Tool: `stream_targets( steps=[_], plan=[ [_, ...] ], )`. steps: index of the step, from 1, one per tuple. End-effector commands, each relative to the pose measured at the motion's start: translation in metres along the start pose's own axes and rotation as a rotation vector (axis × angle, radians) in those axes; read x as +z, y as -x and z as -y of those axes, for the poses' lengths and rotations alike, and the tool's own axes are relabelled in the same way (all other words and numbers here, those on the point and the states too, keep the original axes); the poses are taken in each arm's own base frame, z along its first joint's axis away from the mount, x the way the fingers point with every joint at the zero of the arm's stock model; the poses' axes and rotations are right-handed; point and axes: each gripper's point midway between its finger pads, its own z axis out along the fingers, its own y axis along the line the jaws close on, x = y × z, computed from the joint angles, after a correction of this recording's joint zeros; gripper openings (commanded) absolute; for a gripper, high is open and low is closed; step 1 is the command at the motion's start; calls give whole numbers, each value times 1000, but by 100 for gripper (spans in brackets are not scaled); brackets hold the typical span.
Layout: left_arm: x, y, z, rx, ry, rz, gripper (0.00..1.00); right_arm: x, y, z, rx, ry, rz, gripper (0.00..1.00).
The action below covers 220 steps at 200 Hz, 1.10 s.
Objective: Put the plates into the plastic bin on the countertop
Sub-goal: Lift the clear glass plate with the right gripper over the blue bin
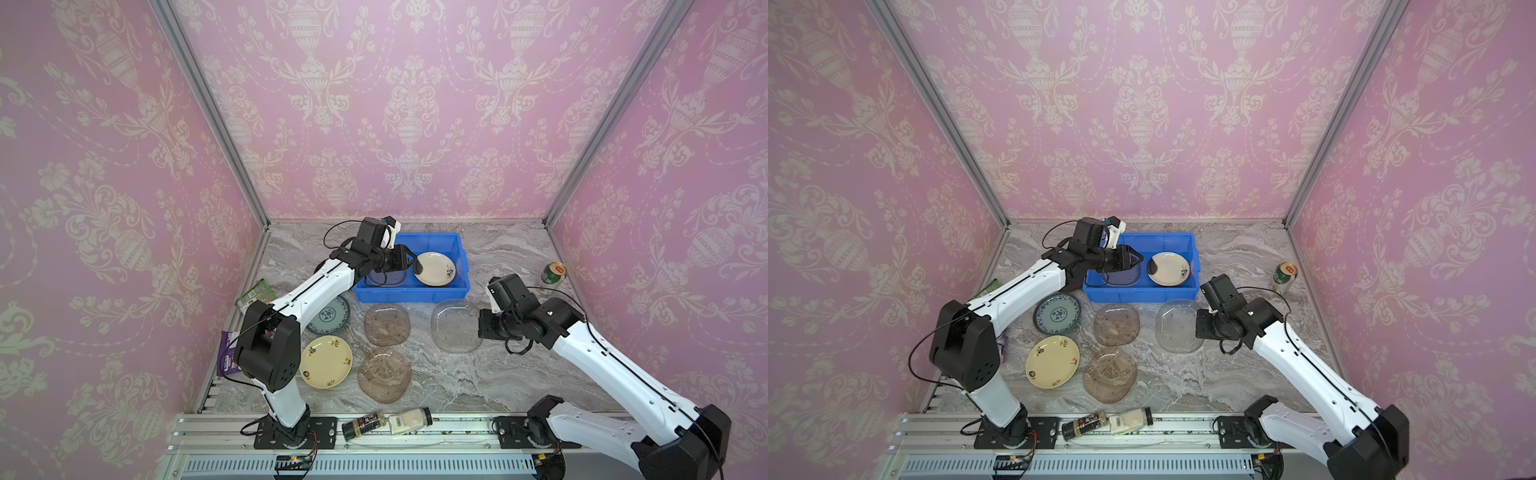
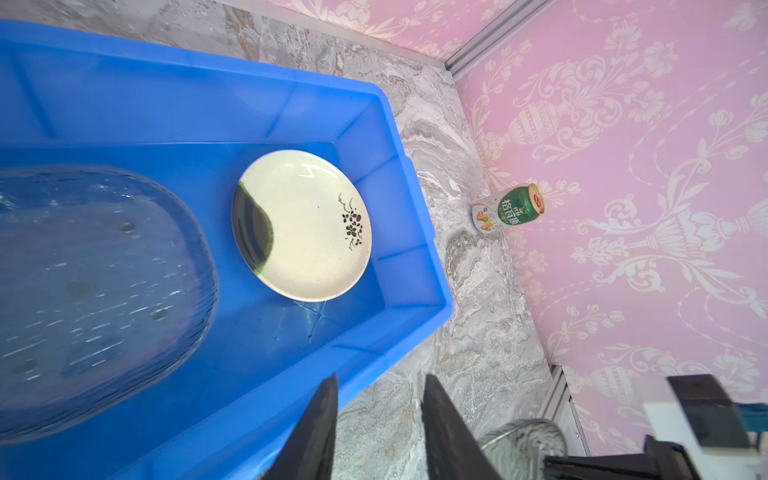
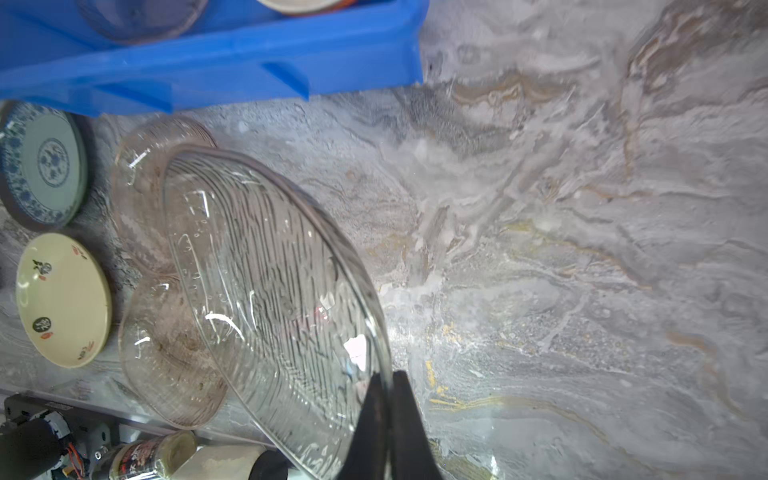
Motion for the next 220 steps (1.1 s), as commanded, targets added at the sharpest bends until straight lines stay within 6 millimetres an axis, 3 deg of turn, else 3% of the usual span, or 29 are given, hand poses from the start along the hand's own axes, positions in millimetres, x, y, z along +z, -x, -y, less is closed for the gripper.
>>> stream_targets(
  steps=[1,22,54,96,139,220],
  plan=[
    [-18,11,-4,21,5,39,37,-19,36,4,-59,-54,97,0],
    [-30,18,-11,17,19,74,36,-32,79,-12,-35,2,210,0],
    [-43,24,-27,-3,35,116,37,-33,130,-44,-14,129,306,0],
    [-55,39,-51,-84,21,174,35,-7,179,-87,-44,227,300,0],
    [-66,49,-62,-101,33,213,32,52,195,-113,-46,266,166,0],
    [-54,39,-79,-126,57,176,33,157,201,-153,-16,393,-29,0]
  ],
)
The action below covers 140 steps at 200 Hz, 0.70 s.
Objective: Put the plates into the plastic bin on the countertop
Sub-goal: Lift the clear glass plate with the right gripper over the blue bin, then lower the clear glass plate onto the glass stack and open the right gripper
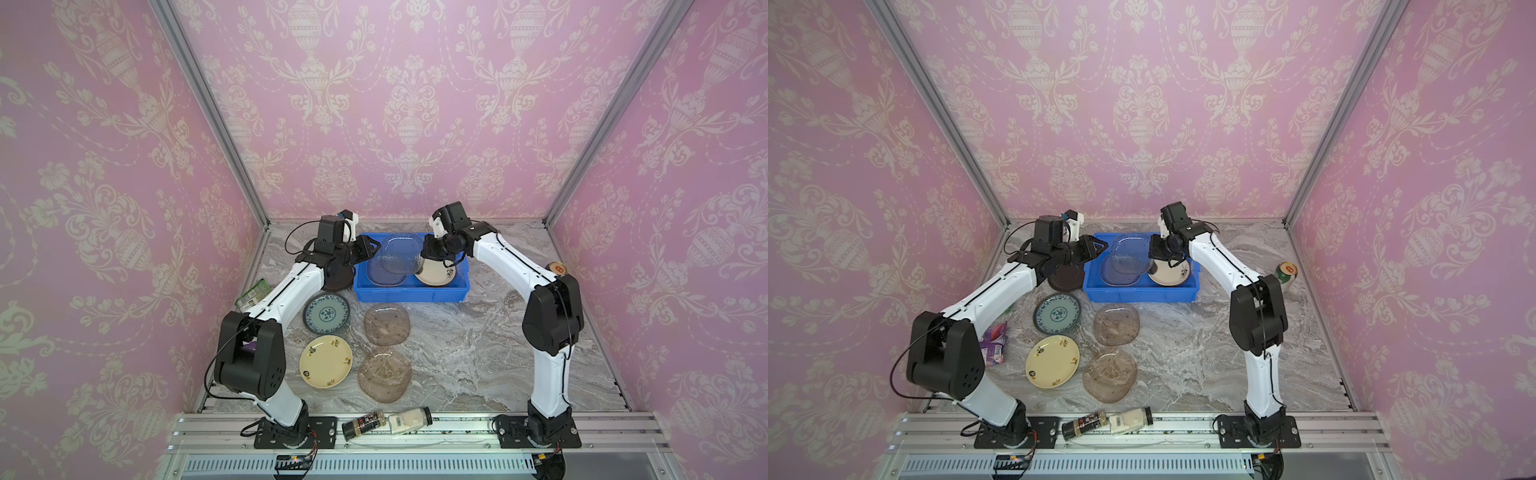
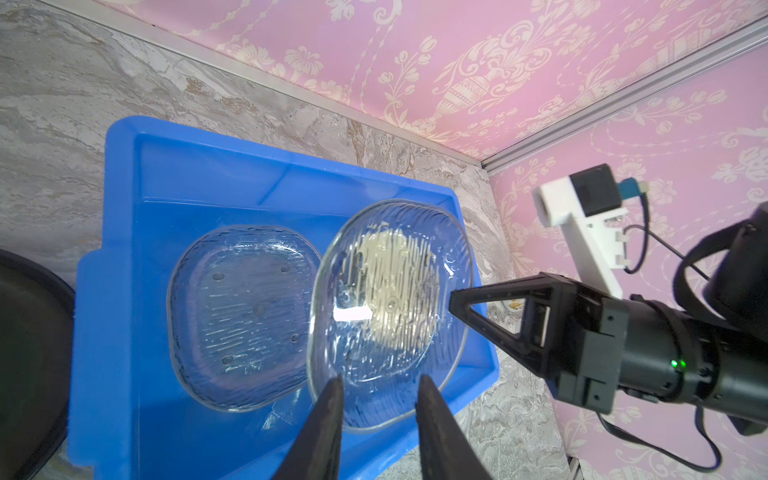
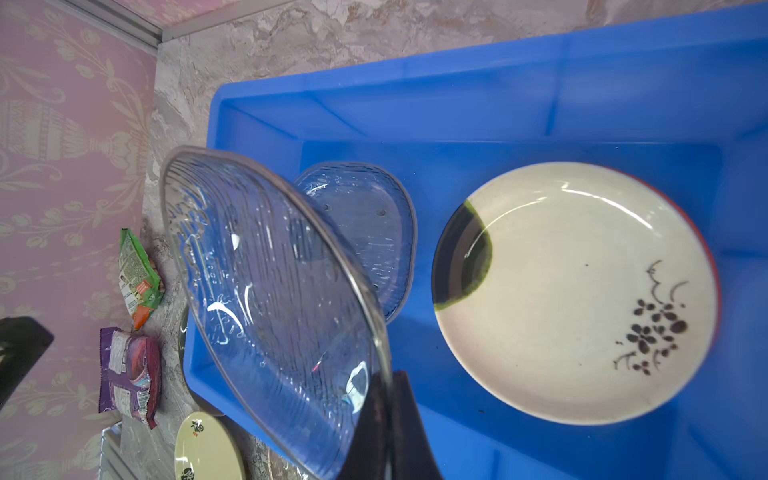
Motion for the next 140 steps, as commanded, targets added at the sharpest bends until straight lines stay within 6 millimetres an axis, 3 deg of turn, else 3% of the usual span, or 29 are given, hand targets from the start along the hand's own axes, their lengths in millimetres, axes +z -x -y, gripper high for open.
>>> stream_targets(
  steps=[1,71,129,140],
  plan=[
    [2,-5,-4,-16,-6,-16,33,12,10,-17,8,89,-15,0],
    [8,-11,-9,-26,-3,-38,33,73,3,-9,41,109,-123,0],
    [11,-14,-14,-27,12,-51,33,92,-6,-2,48,79,-159,0],
    [12,-15,-15,-33,12,-55,33,93,-7,-2,53,83,-163,4]
  ],
)
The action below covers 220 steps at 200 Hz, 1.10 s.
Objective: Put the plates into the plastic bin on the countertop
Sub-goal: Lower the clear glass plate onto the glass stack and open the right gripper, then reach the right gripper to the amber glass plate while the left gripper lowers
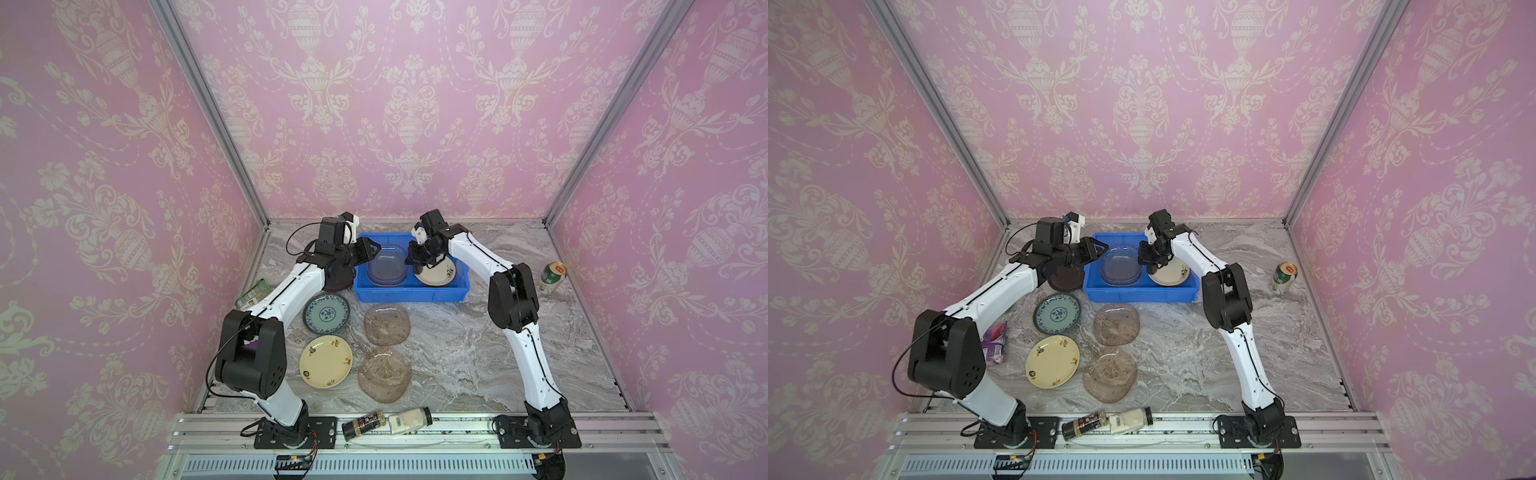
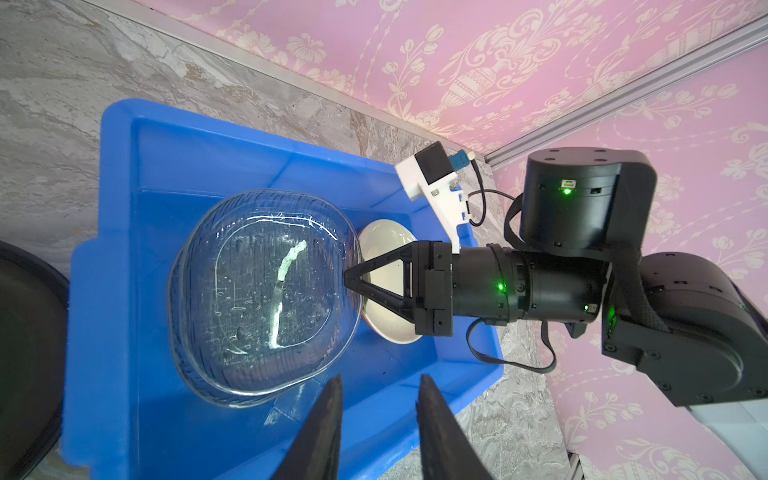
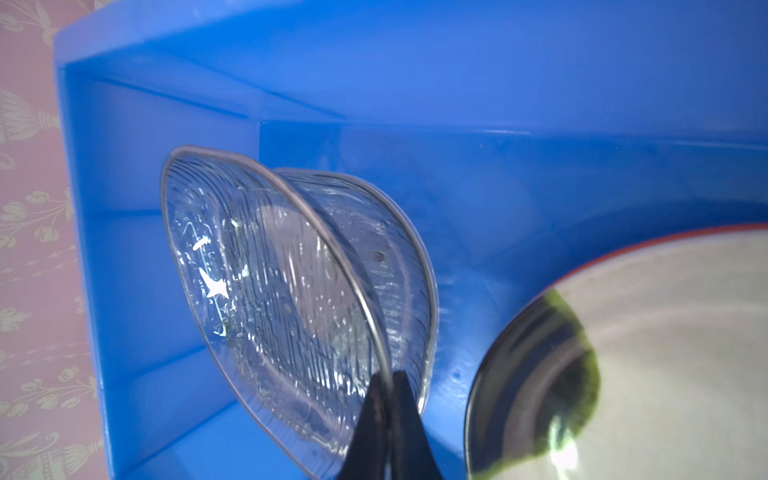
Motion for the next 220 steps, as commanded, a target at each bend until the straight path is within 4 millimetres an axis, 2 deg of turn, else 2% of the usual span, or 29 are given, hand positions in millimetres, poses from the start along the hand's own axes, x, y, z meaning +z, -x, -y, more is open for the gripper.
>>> stream_targets(
  steps=[1,27,49,128,220],
  plan=[
    [7,-8,-9,-23,5,-35,33,-2,0,-10,7,20,-9,5],
    [9,-8,-10,-27,5,-36,33,0,-1,-12,7,18,-16,22],
    [10,-9,-10,-28,7,-37,33,1,-2,-12,7,14,-16,30],
    [10,-9,-12,-25,16,-38,33,9,-11,-8,5,-27,-37,31],
    [14,-13,-16,-29,23,-49,34,29,-16,-1,19,-41,-60,24]
  ],
)
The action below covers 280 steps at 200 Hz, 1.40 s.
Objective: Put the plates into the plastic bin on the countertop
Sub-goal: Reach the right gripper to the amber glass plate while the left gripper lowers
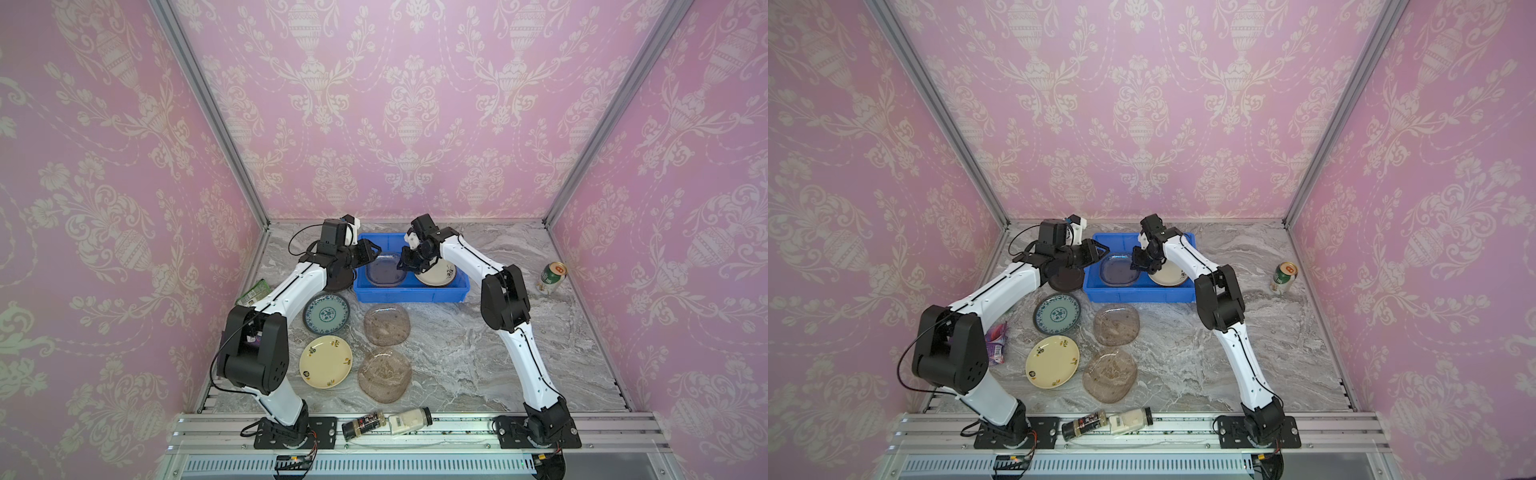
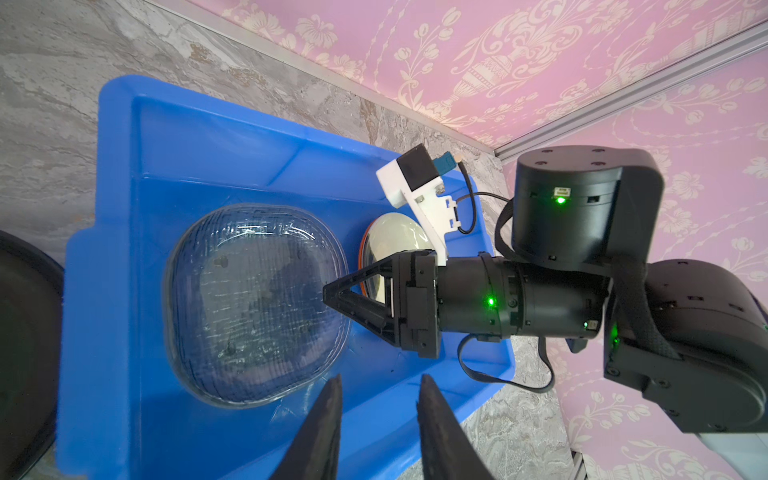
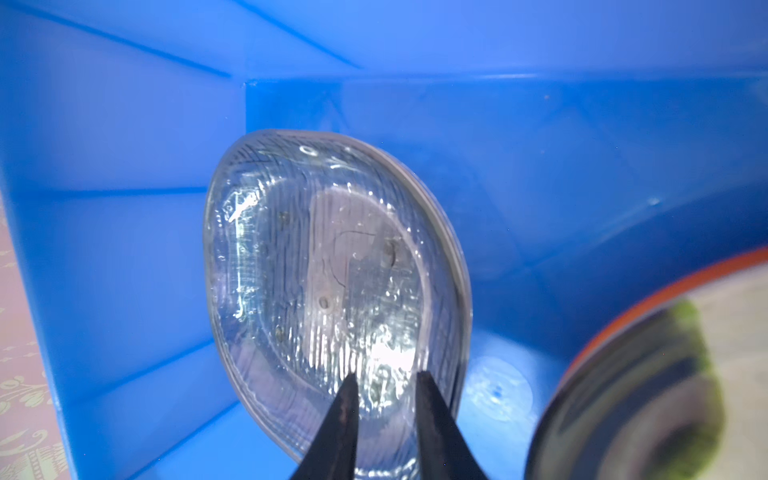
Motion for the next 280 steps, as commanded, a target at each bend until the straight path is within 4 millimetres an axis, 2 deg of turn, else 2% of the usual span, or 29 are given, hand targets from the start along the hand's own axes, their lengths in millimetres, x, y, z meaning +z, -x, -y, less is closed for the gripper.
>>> stream_targets(
  steps=[1,27,58,78,107,121,135,147,165,180,198,213,239,253,256,280],
  plan=[
    [6,-8,-8,-16,10,-29,34,7,-1,4,16,-25,-11,24],
    [5,-8,-8,-17,11,-29,33,12,-1,3,20,-19,-18,21],
    [3,-7,-7,-11,15,-23,33,-1,10,-18,11,63,20,20],
    [-1,-7,-5,-7,16,-16,33,-29,27,-45,-8,171,97,20],
    [-10,-13,-2,13,22,-11,34,-92,51,-78,-59,268,242,21],
    [-13,-21,1,32,22,-23,34,-122,51,-88,-89,294,283,24],
    [-18,-33,3,60,38,-47,34,-145,42,-94,-122,307,308,33],
    [-22,-45,7,91,42,-72,35,-160,27,-97,-141,325,322,39],
    [-29,-63,15,112,18,-105,35,-178,1,-97,-153,349,315,43],
    [-31,-80,25,128,-17,-132,36,-189,-23,-94,-168,339,299,43],
    [-32,-100,37,151,-57,-159,38,-195,-57,-88,-206,308,260,36],
    [-30,-114,40,144,-77,-165,39,-190,-95,-85,-258,288,188,34],
    [-28,-132,44,104,-140,-170,41,-169,-165,-70,-294,246,44,35],
    [-31,-139,46,103,-163,-164,41,-161,-193,-64,-297,237,-15,36],
    [-32,-140,45,103,-165,-162,42,-152,-208,-55,-288,221,-57,36],
    [-39,-142,43,110,-159,-138,42,-135,-250,-40,-291,171,-164,43]
  ],
)
